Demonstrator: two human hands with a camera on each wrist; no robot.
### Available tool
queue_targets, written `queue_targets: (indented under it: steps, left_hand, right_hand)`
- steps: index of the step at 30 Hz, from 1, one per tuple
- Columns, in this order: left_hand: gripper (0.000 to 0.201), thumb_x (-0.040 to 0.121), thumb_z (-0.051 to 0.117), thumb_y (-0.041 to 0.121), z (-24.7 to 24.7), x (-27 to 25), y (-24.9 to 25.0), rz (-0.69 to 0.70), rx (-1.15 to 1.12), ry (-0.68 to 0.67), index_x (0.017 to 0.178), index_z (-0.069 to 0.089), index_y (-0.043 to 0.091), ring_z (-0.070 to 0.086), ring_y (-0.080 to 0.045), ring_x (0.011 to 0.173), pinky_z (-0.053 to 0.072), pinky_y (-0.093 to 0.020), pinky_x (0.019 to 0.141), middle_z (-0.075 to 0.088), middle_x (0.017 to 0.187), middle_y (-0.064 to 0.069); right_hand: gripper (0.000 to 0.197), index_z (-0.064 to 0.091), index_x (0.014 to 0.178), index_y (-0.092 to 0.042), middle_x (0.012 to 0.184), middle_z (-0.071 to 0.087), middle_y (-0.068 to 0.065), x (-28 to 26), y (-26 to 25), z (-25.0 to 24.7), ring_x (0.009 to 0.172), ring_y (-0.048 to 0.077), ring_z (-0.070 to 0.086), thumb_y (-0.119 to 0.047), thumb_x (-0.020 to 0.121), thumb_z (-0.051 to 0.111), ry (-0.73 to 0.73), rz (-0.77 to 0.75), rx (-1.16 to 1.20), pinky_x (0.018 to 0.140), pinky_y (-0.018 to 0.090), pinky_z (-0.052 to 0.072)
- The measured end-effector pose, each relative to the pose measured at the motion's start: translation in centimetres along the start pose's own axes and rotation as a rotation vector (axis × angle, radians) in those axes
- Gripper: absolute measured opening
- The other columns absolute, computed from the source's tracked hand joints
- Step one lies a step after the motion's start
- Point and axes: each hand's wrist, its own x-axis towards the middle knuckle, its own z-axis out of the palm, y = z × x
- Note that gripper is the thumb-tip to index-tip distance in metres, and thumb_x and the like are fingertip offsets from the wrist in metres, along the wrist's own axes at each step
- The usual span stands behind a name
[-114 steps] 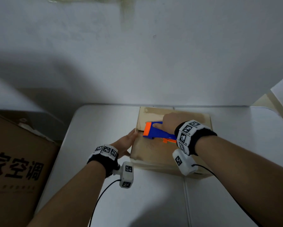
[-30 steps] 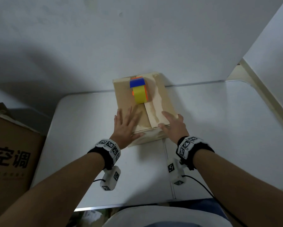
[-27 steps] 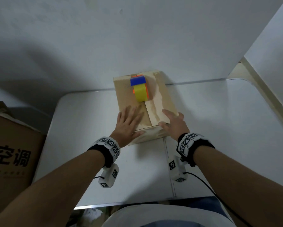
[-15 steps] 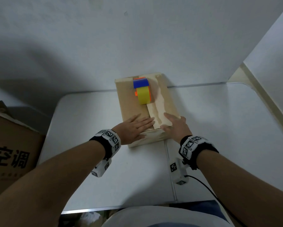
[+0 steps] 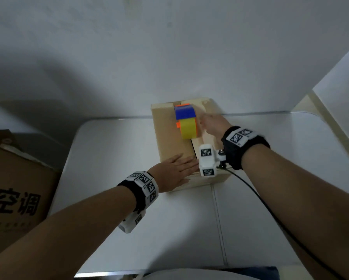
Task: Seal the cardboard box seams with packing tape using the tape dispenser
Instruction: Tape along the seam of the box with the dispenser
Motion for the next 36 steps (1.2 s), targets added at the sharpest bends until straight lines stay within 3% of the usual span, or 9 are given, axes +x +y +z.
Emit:
queue_targets:
  steps: [3, 5, 10, 13, 18, 24, 27, 32, 36]
  left_hand:
    - [0.053, 0.099, 0.031, 0.034, -0.5, 0.1, 0.4, -0.071, -0.081, -0.085, 0.149, 0.027, 0.018, 0.024, -0.019, 0.145, 0.008, -0.040, 0.120, 0.031, 0.155, -0.002]
    - [0.058, 0.094, 0.032, 0.034, -0.5, 0.2, 0.5, -0.086, -0.069, -0.025, 0.149, 0.031, 0.017, 0.032, -0.019, 0.143, 0.015, -0.039, 0.118, 0.037, 0.153, -0.002]
    - [0.053, 0.099, 0.036, 0.040, 0.9, -0.2, 0.3, -0.094, -0.116, 0.094, 0.147, 0.034, 0.019, 0.039, -0.012, 0.138, 0.032, -0.036, 0.114, 0.038, 0.152, 0.004]
    - [0.048, 0.101, 0.034, 0.041, 1.3, 0.1, 0.5, -0.111, -0.119, 0.105, 0.146, 0.037, 0.023, 0.042, -0.010, 0.136, 0.033, -0.037, 0.113, 0.042, 0.149, 0.007]
    - [0.046, 0.101, 0.033, 0.039, 1.1, 0.1, 0.6, -0.125, -0.077, 0.102, 0.144, 0.041, 0.026, 0.046, -0.010, 0.133, 0.032, -0.036, 0.114, 0.047, 0.145, 0.010]
    - [0.038, 0.098, 0.040, 0.036, 0.7, 0.2, 0.8, -0.124, -0.070, 0.150, 0.130, 0.058, 0.025, 0.051, -0.013, 0.128, 0.032, -0.035, 0.113, 0.061, 0.131, 0.006]
    - [0.026, 0.091, 0.053, 0.029, 0.6, 0.5, 0.6, -0.096, -0.068, 0.204, 0.111, 0.066, 0.018, 0.058, -0.019, 0.116, 0.047, -0.042, 0.101, 0.070, 0.113, -0.002]
    - [0.038, 0.094, 0.045, 0.032, 0.4, 0.7, 0.3, -0.104, -0.075, 0.092, 0.131, 0.044, 0.020, 0.055, -0.018, 0.125, 0.039, -0.041, 0.109, 0.062, 0.130, -0.001]
    - [0.040, 0.095, 0.037, 0.036, -0.1, 0.8, 0.5, -0.150, -0.077, -0.027, 0.119, 0.065, 0.018, 0.058, -0.018, 0.122, 0.036, -0.041, 0.107, 0.067, 0.123, -0.001]
  right_hand:
    - [0.053, 0.062, 0.102, -0.016, 0.105, 0.069, 0.016, 4.1, 0.1, 1.2, 0.088, 0.029, 0.065, -0.061, 0.075, 0.056, -0.046, 0.101, 0.148, 0.082, 0.039, 0.057]
    - [0.072, 0.062, 0.117, -0.006, 0.120, 0.065, 0.021, 5.4, 0.0, 2.1, 0.092, 0.032, 0.065, -0.064, 0.074, 0.055, -0.098, 0.119, 0.148, 0.089, 0.044, 0.053]
    - [0.027, 0.056, 0.101, -0.004, 0.092, 0.065, 0.019, 2.9, -2.5, 3.4, 0.062, 0.029, 0.068, -0.026, 0.101, 0.041, -0.163, 0.149, 0.315, 0.060, 0.035, 0.058]
    - [0.031, 0.054, 0.096, -0.002, 0.082, 0.063, 0.019, 2.5, -2.4, 3.4, 0.051, 0.024, 0.068, -0.025, 0.103, 0.034, -0.169, 0.155, 0.351, 0.047, 0.029, 0.057]
    - [0.060, 0.051, 0.129, 0.001, 0.104, 0.060, 0.013, 2.1, -1.8, 3.1, 0.094, 0.028, 0.059, -0.048, 0.098, 0.038, -0.137, 0.112, 0.180, 0.095, 0.046, 0.050]
    - [0.068, 0.065, 0.108, -0.004, 0.108, 0.070, 0.018, 2.4, 0.0, 2.9, 0.101, 0.034, 0.067, -0.063, 0.089, 0.037, -0.233, 0.126, 0.086, 0.096, 0.050, 0.050]
    - [0.055, 0.062, 0.086, -0.003, 0.083, 0.069, 0.015, -1.3, -0.4, 2.7, 0.075, 0.028, 0.068, -0.047, 0.101, 0.032, -0.281, 0.173, 0.166, 0.077, 0.039, 0.056]
    - [0.056, 0.061, 0.106, 0.003, 0.090, 0.068, 0.018, -4.0, 1.2, 1.8, 0.079, 0.031, 0.066, -0.047, 0.100, 0.036, -0.285, 0.188, 0.235, 0.072, 0.036, 0.057]
    - [0.080, 0.058, 0.123, -0.007, 0.121, 0.065, 0.017, -5.3, 3.9, 0.7, 0.104, 0.033, 0.066, -0.070, 0.073, 0.053, -0.244, 0.238, 0.172, 0.090, 0.049, 0.054]
